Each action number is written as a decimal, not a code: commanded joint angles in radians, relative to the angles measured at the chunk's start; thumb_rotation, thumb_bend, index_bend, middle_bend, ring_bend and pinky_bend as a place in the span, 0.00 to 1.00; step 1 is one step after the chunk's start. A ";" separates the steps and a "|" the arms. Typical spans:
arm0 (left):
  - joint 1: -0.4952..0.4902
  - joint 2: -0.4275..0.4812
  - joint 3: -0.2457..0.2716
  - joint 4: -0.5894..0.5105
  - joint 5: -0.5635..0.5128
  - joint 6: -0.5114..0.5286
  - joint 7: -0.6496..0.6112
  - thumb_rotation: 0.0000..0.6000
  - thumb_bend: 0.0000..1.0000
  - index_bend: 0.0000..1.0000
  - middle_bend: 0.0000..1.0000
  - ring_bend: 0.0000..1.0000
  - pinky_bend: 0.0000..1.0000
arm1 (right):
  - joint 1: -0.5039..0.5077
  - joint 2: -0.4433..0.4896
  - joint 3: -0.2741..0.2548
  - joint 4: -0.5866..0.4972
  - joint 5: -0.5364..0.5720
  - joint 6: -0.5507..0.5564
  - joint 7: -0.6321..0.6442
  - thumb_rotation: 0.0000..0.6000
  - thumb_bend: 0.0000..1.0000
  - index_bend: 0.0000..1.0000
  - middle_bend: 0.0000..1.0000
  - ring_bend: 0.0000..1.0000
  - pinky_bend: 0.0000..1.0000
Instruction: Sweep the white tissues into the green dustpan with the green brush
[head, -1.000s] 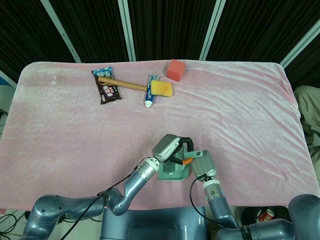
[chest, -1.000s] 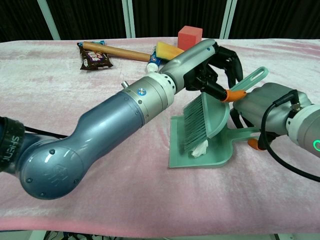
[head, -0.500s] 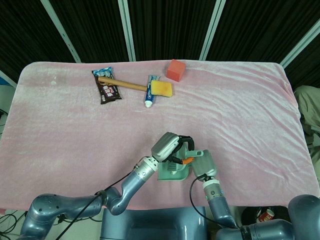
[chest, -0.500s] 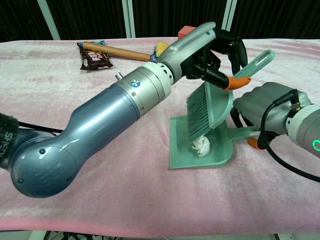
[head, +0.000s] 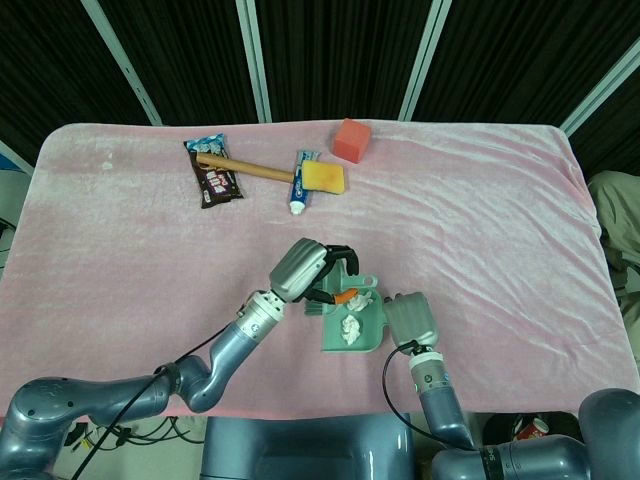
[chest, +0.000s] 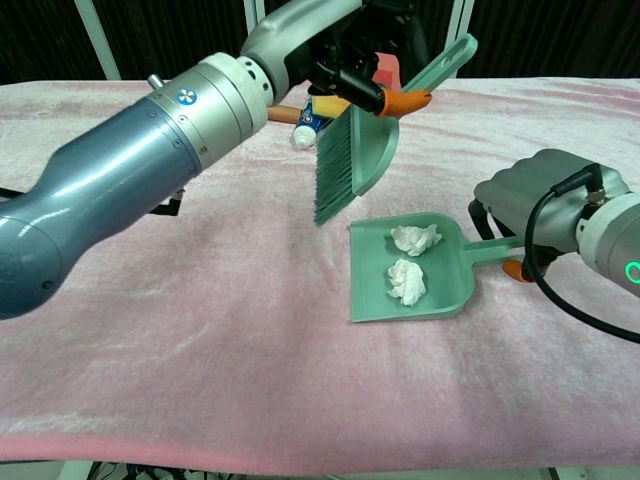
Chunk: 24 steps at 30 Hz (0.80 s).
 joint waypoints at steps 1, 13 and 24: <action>0.020 0.043 0.013 -0.025 0.004 0.007 0.005 1.00 0.37 0.63 0.67 0.83 0.97 | -0.001 0.002 0.001 -0.002 0.006 0.002 -0.004 1.00 0.48 0.65 0.57 0.73 0.78; 0.058 0.143 0.029 -0.080 -0.013 0.008 0.033 1.00 0.37 0.64 0.67 0.83 0.97 | -0.011 -0.002 -0.009 -0.022 0.021 0.027 -0.027 1.00 0.37 0.25 0.27 0.72 0.78; 0.093 0.223 0.070 -0.129 -0.016 0.000 0.078 1.00 0.37 0.64 0.67 0.83 0.97 | -0.023 0.014 -0.012 -0.068 0.015 0.065 -0.040 1.00 0.31 0.08 0.15 0.70 0.78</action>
